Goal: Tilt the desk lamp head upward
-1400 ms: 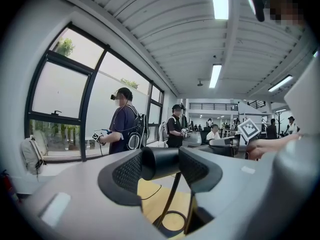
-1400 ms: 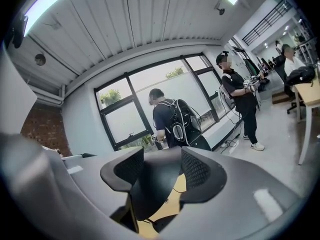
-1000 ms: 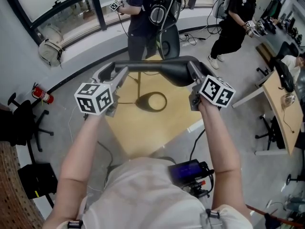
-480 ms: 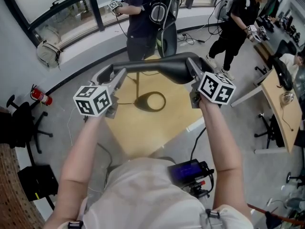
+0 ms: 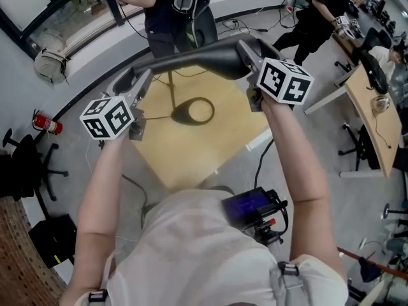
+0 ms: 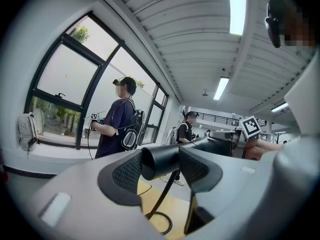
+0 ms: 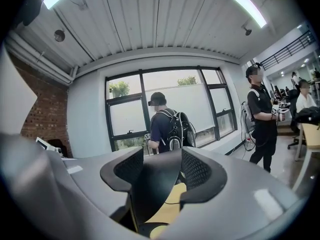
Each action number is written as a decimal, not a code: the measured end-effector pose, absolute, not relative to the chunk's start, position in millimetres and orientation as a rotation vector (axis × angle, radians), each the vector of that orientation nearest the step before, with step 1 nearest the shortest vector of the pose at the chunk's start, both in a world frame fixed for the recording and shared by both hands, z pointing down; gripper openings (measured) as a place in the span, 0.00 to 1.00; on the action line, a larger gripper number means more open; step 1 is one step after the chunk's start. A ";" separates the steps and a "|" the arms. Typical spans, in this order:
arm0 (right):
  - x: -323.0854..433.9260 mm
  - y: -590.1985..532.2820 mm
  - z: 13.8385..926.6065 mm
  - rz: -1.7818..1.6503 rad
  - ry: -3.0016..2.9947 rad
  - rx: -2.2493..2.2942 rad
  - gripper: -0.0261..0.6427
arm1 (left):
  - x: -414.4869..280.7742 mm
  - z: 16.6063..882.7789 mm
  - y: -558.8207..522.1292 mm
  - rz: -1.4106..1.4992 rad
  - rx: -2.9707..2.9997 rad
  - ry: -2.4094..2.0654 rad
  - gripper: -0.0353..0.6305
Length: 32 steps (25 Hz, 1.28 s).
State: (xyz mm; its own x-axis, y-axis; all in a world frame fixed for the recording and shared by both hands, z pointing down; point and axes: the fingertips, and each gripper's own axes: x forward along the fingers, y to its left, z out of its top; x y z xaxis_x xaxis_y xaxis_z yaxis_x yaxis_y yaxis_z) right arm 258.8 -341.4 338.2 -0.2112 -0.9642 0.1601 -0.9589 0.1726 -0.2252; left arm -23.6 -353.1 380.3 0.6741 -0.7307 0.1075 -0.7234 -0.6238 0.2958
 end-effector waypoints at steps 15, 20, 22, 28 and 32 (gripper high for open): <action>258.9 -345.4 321.9 -0.382 2.398 -1.960 0.40 | -15.1 391.8 -356.6 -0.030 2.552 -1.124 0.40; 258.6 -343.2 315.3 -0.330 2.415 -1.968 0.40 | -10.9 398.2 -354.0 -0.013 2.562 -1.099 0.40; 255.0 -344.6 306.4 -0.280 2.435 -1.967 0.40 | -10.1 399.6 -354.4 -0.004 2.570 -1.096 0.40; 242.9 -341.3 284.9 -0.169 2.472 -1.971 0.40 | -4.9 415.4 -349.3 0.102 2.610 -1.089 0.40; 235.8 -343.4 271.6 -0.090 2.499 -1.973 0.40 | -1.5 421.7 -351.6 0.113 2.616 -1.092 0.40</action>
State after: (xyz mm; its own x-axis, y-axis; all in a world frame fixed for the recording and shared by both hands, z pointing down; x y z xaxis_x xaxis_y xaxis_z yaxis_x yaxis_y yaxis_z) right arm 235.8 -343.4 271.6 -0.2319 -0.9703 0.0689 -0.9727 0.2312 -0.0172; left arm -1.5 -351.6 421.7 0.7075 -0.6814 0.1874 -0.7054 -0.6646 0.2465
